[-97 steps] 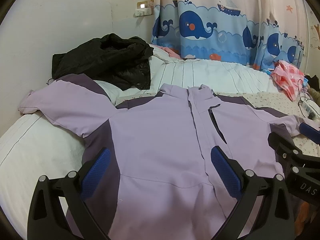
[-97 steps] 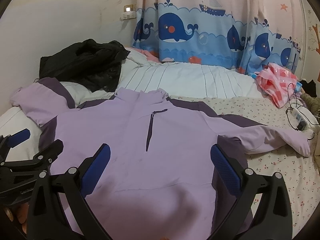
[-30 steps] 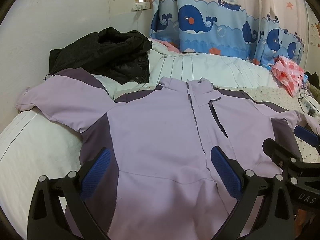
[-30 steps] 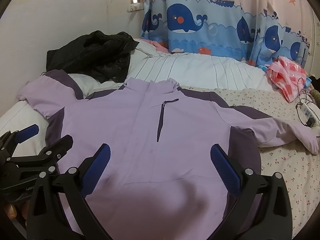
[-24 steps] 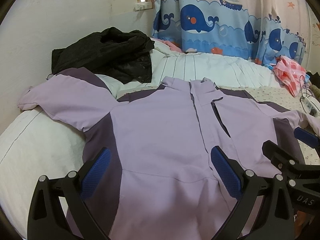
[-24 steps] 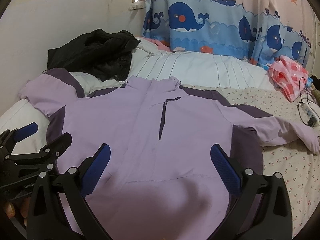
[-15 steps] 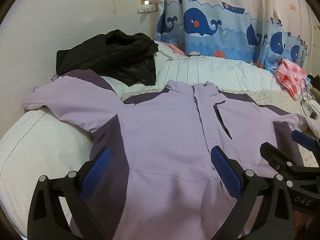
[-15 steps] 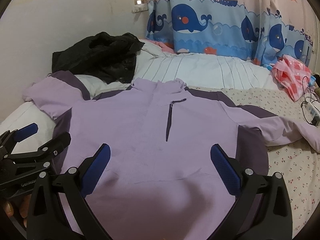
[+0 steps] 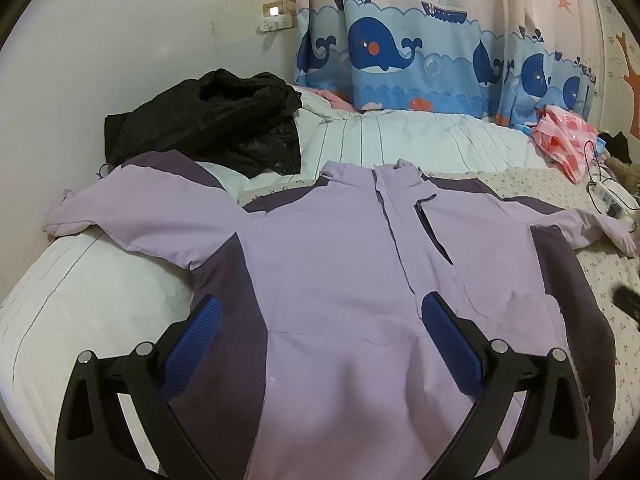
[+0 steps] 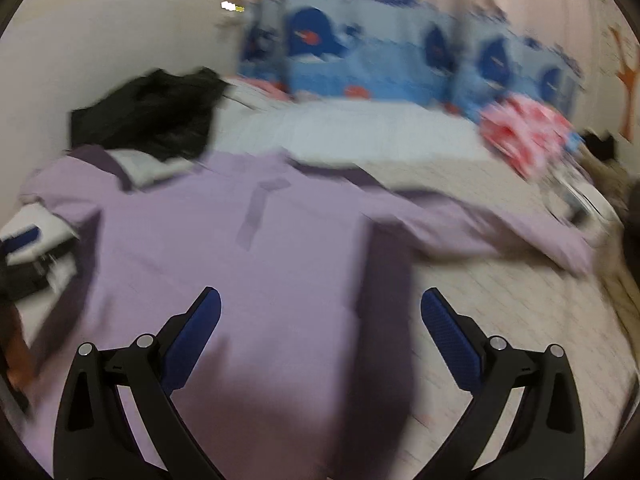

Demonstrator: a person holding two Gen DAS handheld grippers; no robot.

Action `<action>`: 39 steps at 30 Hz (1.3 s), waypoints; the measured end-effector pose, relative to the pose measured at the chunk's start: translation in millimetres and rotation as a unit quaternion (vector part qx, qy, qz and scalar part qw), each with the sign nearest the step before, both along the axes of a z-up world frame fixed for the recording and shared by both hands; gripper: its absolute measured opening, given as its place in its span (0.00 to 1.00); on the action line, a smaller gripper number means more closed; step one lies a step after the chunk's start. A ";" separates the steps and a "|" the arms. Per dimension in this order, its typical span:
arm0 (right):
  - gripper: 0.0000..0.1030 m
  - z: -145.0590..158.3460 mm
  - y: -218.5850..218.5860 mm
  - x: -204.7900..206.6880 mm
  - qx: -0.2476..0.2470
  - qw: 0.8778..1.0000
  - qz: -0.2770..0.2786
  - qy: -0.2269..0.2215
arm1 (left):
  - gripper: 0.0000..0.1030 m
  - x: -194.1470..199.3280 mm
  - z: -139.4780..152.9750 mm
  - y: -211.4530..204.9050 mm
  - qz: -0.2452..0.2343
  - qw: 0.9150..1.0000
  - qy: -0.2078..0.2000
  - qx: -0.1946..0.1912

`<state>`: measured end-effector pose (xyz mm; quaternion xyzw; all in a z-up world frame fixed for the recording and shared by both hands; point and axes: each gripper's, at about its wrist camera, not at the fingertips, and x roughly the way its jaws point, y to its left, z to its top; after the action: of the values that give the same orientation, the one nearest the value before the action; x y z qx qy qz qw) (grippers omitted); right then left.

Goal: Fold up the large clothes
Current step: 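Grasp the jacket sleeve cuff with the right gripper and lift it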

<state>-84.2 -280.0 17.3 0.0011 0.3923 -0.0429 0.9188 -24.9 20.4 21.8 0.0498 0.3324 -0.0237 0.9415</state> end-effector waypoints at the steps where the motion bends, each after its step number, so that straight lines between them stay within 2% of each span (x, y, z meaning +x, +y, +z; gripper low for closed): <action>1: 0.94 -9.6 -17.0 -9.3 0.004 0.999 -0.014 0.030 | 0.93 0.6 -1.0 0.8 -0.002 1.000 0.005 -0.004; 4: 0.94 -45.2 -47.9 -34.2 0.031 0.993 -0.018 0.116 | 0.93 4.2 -6.2 5.6 -0.009 0.999 0.032 -0.036; 6: 0.94 -68.6 -56.6 -46.7 0.069 0.985 -0.009 0.160 | 0.93 5.5 -9.3 9.4 -0.010 0.997 0.050 -0.065; 7: 0.94 -82.1 -58.1 -54.0 0.104 0.978 0.005 0.181 | 0.93 6.1 -10.1 11.7 -0.010 0.995 0.058 -0.079; 10: 0.94 -110.6 -44.4 -62.9 0.188 0.954 0.042 0.228 | 0.93 4.6 -12.6 18.4 -0.001 0.991 0.073 -0.116; 11: 0.94 -116.1 -37.6 -64.7 0.203 0.951 0.056 0.227 | 0.93 4.0 -13.2 21.9 0.004 0.988 0.078 -0.131; 12: 0.94 -116.3 -30.3 -66.8 0.188 0.957 0.070 0.210 | 0.93 3.2 -14.2 24.6 0.008 0.987 0.082 -0.141; 13: 0.87 -114.7 -22.8 -67.5 0.181 0.960 0.099 0.191 | 0.93 2.4 -15.4 26.5 0.010 0.985 0.084 -0.148; 14: 0.74 -113.7 -21.5 -66.2 0.192 0.957 0.110 0.187 | 0.93 0.9 -16.3 27.7 0.012 0.984 0.087 -0.155; 15: 0.42 -110.4 -25.8 -64.9 0.207 0.955 0.107 0.182 | 0.93 -1.5 -17.3 29.5 0.016 0.983 0.090 -0.161; 16: 0.17 -98.9 -35.7 -65.1 0.255 0.946 0.110 0.166 | 0.93 -2.8 -17.9 30.3 0.018 0.983 0.090 -0.162; 17: 0.17 -86.7 -42.8 -67.1 0.272 0.944 0.115 0.149 | 0.93 -4.4 -17.9 30.7 0.019 0.983 0.089 -0.162; 19: 0.14 -48.7 -54.1 -79.2 0.236 0.958 0.123 0.107 | 0.93 -7.1 -17.0 30.8 0.018 0.984 0.088 -0.155; 21: 0.13 -19.6 -79.1 -93.9 0.222 0.965 0.112 0.080 | 0.93 -7.0 -15.0 31.4 0.019 0.984 0.088 -0.153; 22: 0.13 -15.2 -91.5 -98.5 0.201 0.969 0.111 0.090 | 0.93 -6.5 -15.0 31.5 0.019 0.984 0.089 -0.155; 23: 0.15 -22.0 -93.8 -97.7 0.180 0.966 0.129 0.134 | 0.93 -5.5 -14.9 31.7 0.019 0.983 0.090 -0.157; 25: 0.26 -57.3 -97.0 -99.1 0.122 0.952 0.151 0.238 | 0.93 0.0 -19.6 26.8 0.016 0.983 0.102 -0.152; 26: 0.27 -66.9 -104.0 -100.4 0.109 0.948 0.148 0.260 | 0.93 2.8 -20.8 26.4 0.015 0.983 0.107 -0.150; 27: 0.32 -66.6 -120.1 -100.2 0.133 0.948 0.139 0.252 | 0.93 6.1 -23.3 22.3 0.013 0.982 0.114 -0.150; 29: 0.57 -44.5 -172.3 -96.5 0.227 0.957 0.085 0.161 | 0.93 7.6 -25.2 20.1 0.009 0.981 0.117 -0.153; 30: 0.79 -36.6 -196.9 -93.3 0.257 0.958 0.047 0.117 | 0.93 8.8 -24.8 15.6 0.006 0.982 0.116 -0.151; 31: 0.91 -30.9 -226.5 -87.7 0.289 0.955 0.002 0.069 | 0.93 9.0 -24.5 12.2 0.004 0.982 0.113 -0.149; 32: 0.93 -28.8 -249.3 -78.1 0.314 0.948 -0.028 0.044 | 0.93 10.7 -23.9 6.5 0.001 0.984 0.109 -0.143; 34: 0.93 -30.7 -291.4 -39.8 0.355 0.930 -0.092 0.029 | 0.93 14.0 -26.0 -1.4 -0.001 0.985 0.111 -0.136; 36: 0.93 -43.3 -323.5 -0.3 0.387 0.912 -0.137 0.018 | 0.93 17.3 -28.5 -7.9 -0.008 0.984 0.113 -0.135; 39: 0.93 -64.2 -371.2 38.9 0.431 0.883 -0.184 -0.011 | 0.93 23.5 -31.0 -18.3 -0.014 0.987 0.111 -0.113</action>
<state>-45.3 -651.1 -46.9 0.4695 0.3547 -0.0375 0.8077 -1.4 2.1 -9.2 -0.0547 0.4291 -0.0796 0.8981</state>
